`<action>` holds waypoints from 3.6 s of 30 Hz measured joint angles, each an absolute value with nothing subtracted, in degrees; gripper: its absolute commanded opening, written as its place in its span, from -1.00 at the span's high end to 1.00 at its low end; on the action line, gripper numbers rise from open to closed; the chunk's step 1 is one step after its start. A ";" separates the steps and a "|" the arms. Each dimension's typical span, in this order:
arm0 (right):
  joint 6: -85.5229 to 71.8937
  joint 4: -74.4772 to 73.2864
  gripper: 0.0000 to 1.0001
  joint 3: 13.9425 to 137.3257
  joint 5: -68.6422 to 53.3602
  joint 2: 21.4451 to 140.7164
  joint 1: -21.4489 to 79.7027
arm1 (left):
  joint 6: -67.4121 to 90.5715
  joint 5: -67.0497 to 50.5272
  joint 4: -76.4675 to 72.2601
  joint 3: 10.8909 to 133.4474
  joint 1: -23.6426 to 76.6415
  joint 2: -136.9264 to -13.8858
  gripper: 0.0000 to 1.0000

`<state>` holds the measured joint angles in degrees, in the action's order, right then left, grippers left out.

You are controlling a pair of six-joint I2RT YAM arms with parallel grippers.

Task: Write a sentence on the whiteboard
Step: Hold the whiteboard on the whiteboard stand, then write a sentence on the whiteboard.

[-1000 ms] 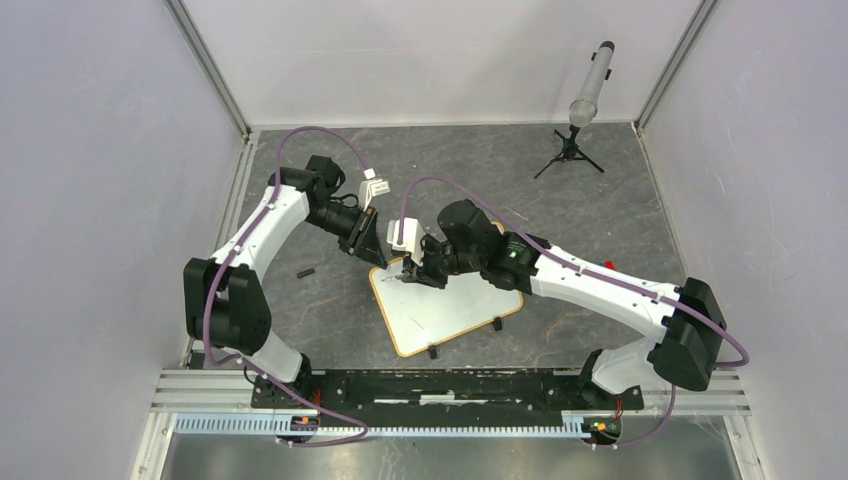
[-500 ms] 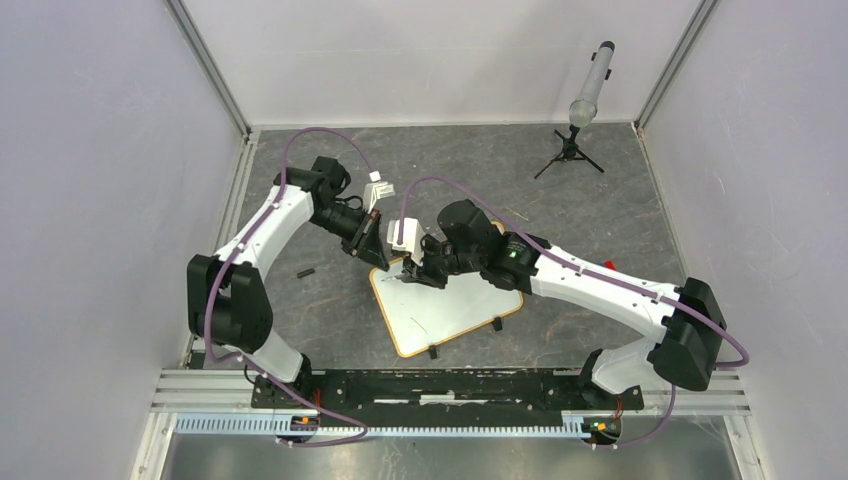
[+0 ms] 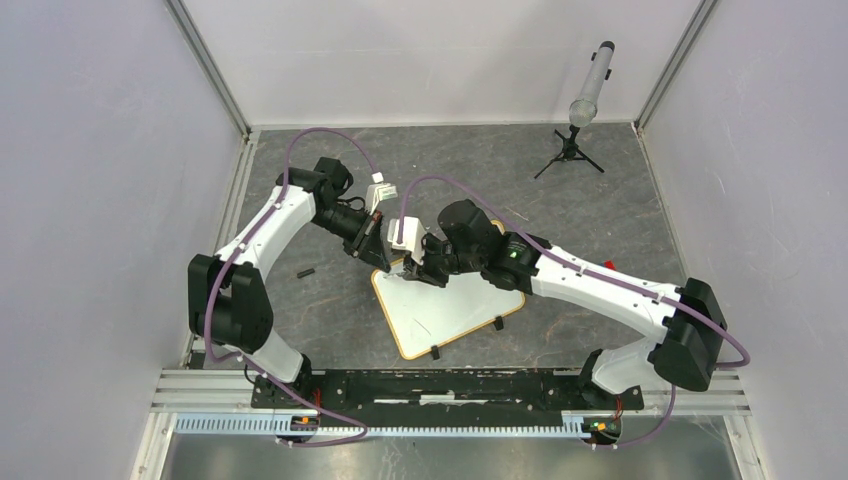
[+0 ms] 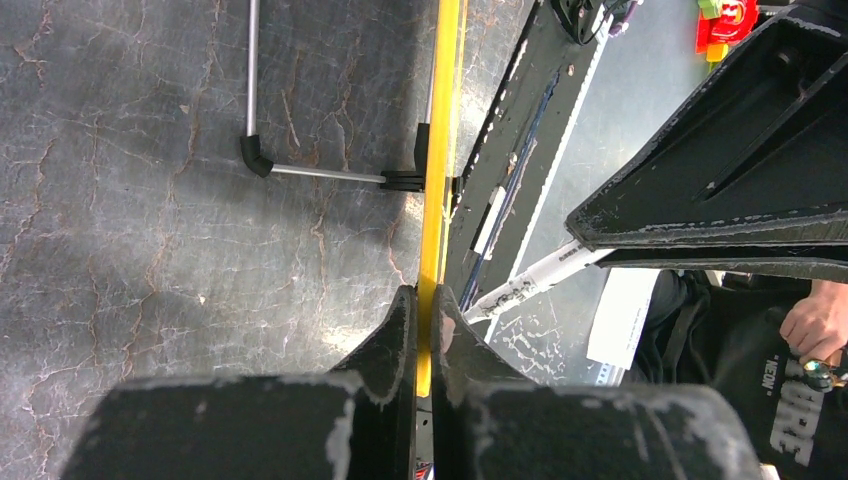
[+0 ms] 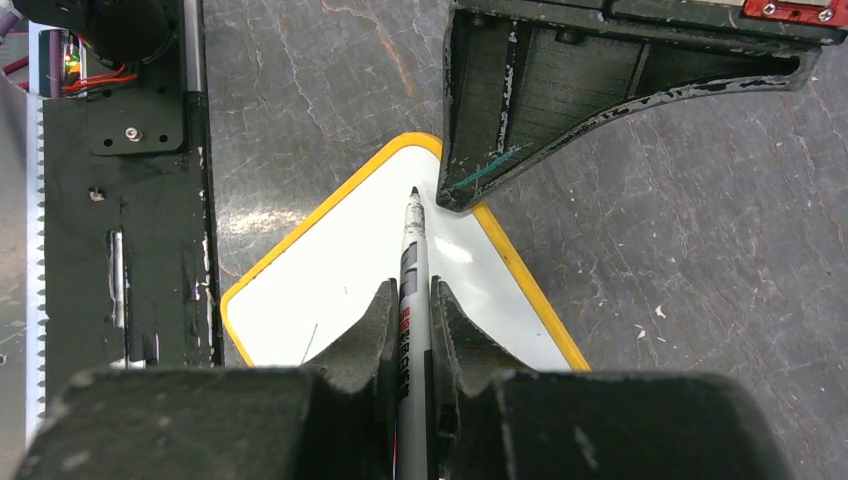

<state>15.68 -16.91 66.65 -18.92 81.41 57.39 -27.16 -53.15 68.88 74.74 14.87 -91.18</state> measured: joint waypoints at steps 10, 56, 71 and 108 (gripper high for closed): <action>15.94 -17.93 1.00 66.63 -18.74 80.66 57.39 | -27.16 -53.15 68.86 74.74 14.87 -91.18 0.95; 16.32 -18.94 1.00 66.57 -15.38 81.41 57.49 | -27.38 -52.86 68.73 74.74 14.90 -91.18 0.95; 16.32 -18.92 1.00 67.02 -15.49 82.65 58.39 | -27.68 -52.58 68.55 74.72 14.92 -91.18 0.95; 19.79 -20.62 1.00 63.37 -13.23 80.34 60.34 | -27.79 -52.58 68.53 74.72 14.94 -91.18 0.95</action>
<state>19.79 -20.62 63.37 -13.23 80.34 60.34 -27.79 -52.58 68.53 74.72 14.94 -91.18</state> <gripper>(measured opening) 0.159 0.054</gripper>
